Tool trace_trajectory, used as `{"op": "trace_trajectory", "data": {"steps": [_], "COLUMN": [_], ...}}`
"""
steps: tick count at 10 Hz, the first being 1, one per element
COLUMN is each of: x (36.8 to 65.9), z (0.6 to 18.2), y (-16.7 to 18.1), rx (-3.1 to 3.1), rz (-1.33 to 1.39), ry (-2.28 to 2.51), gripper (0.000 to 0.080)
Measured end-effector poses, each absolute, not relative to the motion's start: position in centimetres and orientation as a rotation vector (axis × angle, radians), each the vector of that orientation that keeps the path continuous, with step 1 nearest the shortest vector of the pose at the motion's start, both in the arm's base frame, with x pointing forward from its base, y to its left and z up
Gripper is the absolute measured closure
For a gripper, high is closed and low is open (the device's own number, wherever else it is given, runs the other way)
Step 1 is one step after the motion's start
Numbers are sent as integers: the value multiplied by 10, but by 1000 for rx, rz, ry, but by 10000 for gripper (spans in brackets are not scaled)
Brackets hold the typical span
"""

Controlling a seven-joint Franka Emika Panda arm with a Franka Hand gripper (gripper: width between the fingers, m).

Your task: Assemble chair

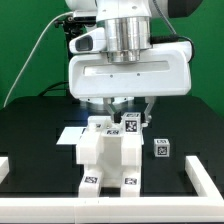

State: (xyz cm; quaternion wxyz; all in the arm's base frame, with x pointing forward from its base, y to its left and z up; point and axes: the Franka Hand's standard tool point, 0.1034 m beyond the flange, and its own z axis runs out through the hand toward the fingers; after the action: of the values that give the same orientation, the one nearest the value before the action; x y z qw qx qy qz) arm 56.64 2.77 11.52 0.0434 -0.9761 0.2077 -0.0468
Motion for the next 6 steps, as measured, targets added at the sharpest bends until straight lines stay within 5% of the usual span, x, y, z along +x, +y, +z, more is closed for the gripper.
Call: {"op": "trace_trajectory", "data": {"steps": [6], "x": [567], "z": [116], "y": [30], "rx": [-2578], "rz": [-75], "ry": [1572], "gripper": [517]}}
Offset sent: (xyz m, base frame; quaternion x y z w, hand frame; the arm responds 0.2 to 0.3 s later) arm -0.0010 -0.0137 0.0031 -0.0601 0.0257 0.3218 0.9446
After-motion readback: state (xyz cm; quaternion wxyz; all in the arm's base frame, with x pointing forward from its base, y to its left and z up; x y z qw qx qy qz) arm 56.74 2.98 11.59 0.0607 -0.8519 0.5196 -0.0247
